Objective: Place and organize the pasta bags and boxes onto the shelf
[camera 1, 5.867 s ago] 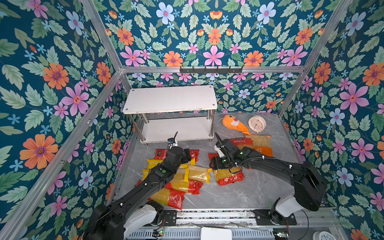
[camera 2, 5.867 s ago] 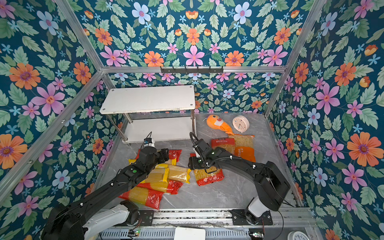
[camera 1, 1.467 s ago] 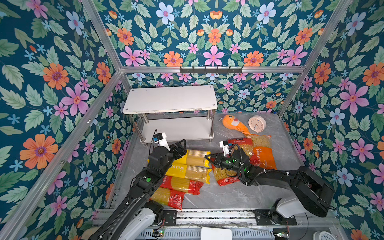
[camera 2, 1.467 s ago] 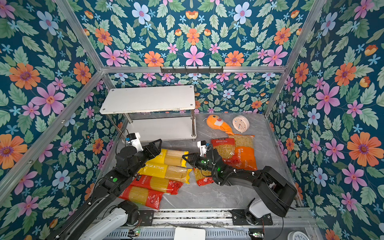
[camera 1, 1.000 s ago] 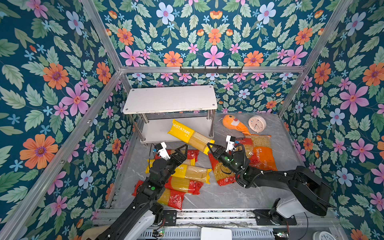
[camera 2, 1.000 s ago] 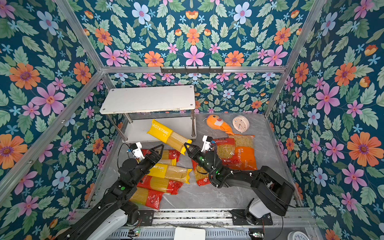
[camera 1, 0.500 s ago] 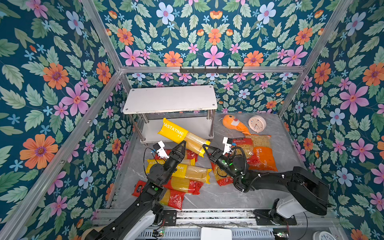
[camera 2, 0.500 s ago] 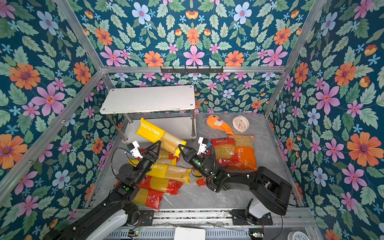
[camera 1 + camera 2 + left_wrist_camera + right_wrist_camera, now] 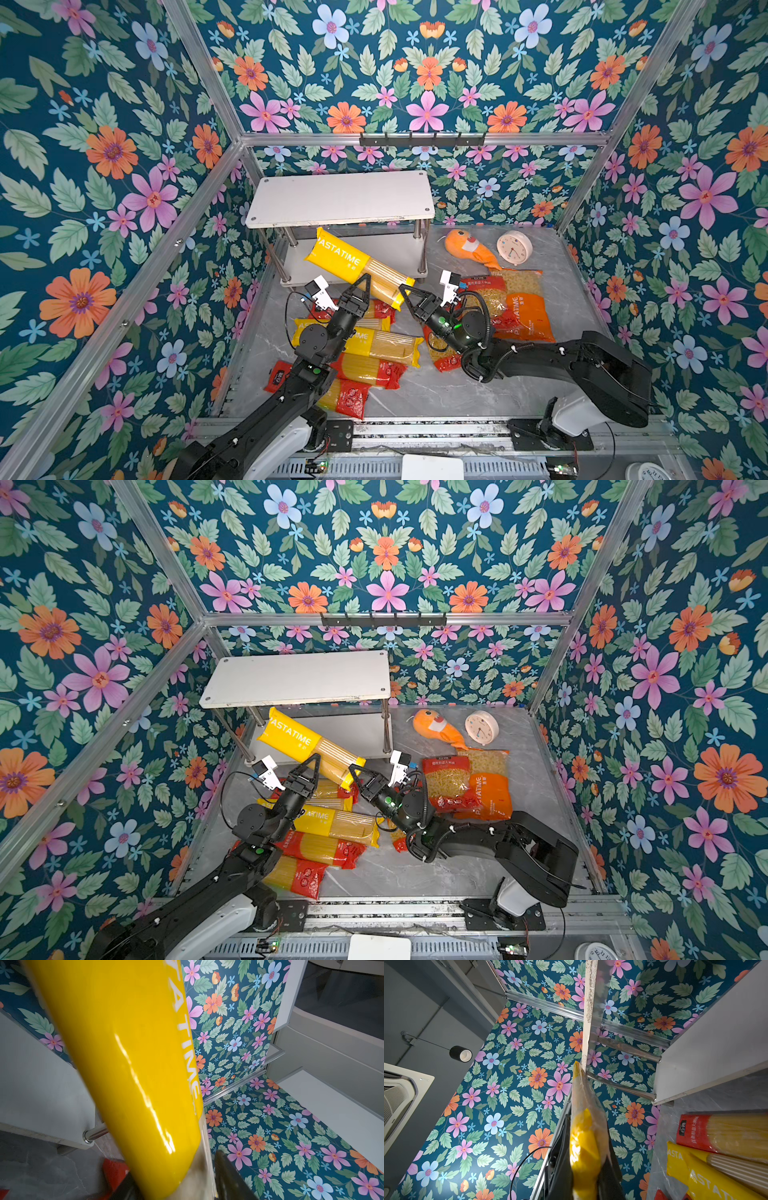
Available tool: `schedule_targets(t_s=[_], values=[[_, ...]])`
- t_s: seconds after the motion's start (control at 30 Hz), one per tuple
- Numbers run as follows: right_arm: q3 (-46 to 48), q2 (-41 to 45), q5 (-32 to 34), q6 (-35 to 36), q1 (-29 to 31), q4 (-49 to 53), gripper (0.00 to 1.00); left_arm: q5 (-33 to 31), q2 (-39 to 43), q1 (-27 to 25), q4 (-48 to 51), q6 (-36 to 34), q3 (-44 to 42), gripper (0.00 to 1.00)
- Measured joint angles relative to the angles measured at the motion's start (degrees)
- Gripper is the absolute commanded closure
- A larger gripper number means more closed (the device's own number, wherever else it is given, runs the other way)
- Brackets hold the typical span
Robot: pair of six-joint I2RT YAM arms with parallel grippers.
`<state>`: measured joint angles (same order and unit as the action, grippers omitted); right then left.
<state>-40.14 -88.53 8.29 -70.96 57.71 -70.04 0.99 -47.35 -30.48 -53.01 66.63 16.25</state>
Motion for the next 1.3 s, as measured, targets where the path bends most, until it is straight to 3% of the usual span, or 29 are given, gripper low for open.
schedule_targets(t_s=[0.23, 0.5, 0.7, 0.8, 0.9, 0.93, 1.1, 1.3], values=[[-0.61, -1.14, -0.9, -1.03, 0.04, -2.05, 1.0, -0.17, 1.95, -0.07, -0.24, 0.61, 1.09, 0.82], [-3.48, -3.39, -2.23, -1.05, -1.33, -5.42, 0.97, 0.2, 2.27, 0.04, 9.03, -2.67, 8.98, 1.0], [-6.84, -5.33, -4.9, -2.25, -5.05, -6.95, 0.7, 1.86, -3.39, 1.09, 16.31, -5.64, 18.97, 1.0], [-7.72, -5.16, -9.31, -2.29, -8.41, -4.26, 0.51, 8.02, -6.84, 4.68, 18.8, -5.66, 23.23, 1.0], [-9.9, -4.76, -14.4, -2.6, -12.63, 0.5, 0.27, 16.55, -10.05, 10.12, 20.7, -3.63, 25.83, 1.0], [-11.15, -4.7, -16.74, -2.62, -13.99, 2.89, 0.24, 18.97, -11.08, 11.98, 21.59, -2.89, 26.95, 1.0], [-18.75, -4.31, -30.08, 0.39, -17.05, 18.71, 0.28, 29.97, -15.41, 18.6, 25.2, -0.96, 33.75, 1.0], [-26.08, -4.2, -43.36, 5.92, -18.34, 33.48, 0.41, 44.72, -20.15, 23.89, 27.54, -0.59, 40.11, 1.0]])
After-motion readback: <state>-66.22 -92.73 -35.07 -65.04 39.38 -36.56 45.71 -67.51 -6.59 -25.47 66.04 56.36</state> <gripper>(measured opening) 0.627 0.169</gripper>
